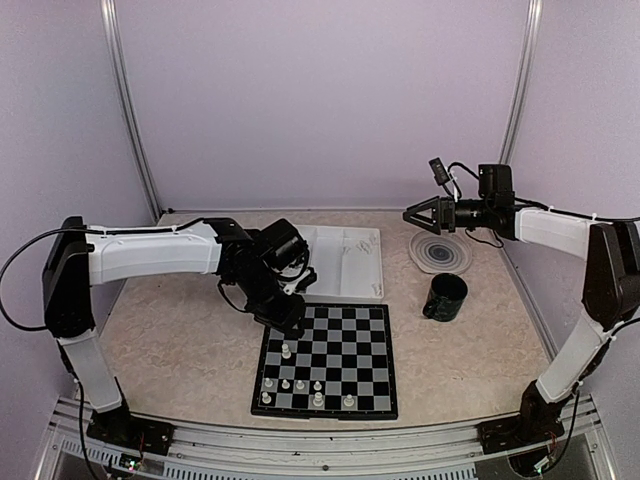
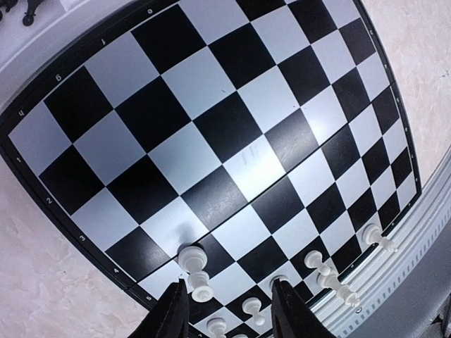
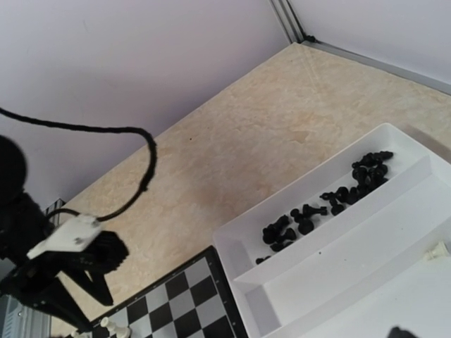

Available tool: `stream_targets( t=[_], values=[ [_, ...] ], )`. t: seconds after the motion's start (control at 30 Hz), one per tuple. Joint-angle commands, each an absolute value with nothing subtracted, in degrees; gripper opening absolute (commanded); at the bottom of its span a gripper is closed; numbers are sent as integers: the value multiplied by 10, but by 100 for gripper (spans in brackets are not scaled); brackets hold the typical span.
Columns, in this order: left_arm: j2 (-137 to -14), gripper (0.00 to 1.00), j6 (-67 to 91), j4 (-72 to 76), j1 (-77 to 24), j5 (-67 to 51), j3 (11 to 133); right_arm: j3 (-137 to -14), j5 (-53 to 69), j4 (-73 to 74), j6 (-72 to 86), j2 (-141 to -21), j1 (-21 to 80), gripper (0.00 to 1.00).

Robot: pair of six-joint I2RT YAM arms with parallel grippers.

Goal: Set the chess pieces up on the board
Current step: Place the king on the chessboard, then pick up the king from the chessboard.

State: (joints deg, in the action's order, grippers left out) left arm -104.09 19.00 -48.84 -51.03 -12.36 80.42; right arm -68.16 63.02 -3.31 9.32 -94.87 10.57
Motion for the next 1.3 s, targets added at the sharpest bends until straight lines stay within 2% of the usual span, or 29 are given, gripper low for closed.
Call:
stream_targets(
  t=[0.0,0.17,0.6,0.97,1.27],
  values=[
    [-1032,42,185,-497,-529,-59,806,-674,644,-43,98,-956,102,99],
    [-1039,43,184,-503,-540,-47,794,-674,643,-44,99,-959,102,99],
    [-1068,35,175,-516,-558,-54,780,-672,643,-44,94,-965,102,99],
    [-1068,8,179,-526,-561,-33,785,-671,646,-48,100,-967,102,99],
    [-1071,5,176,-562,-631,-14,895,-668,642,-51,97,-966,102,99]
  ],
)
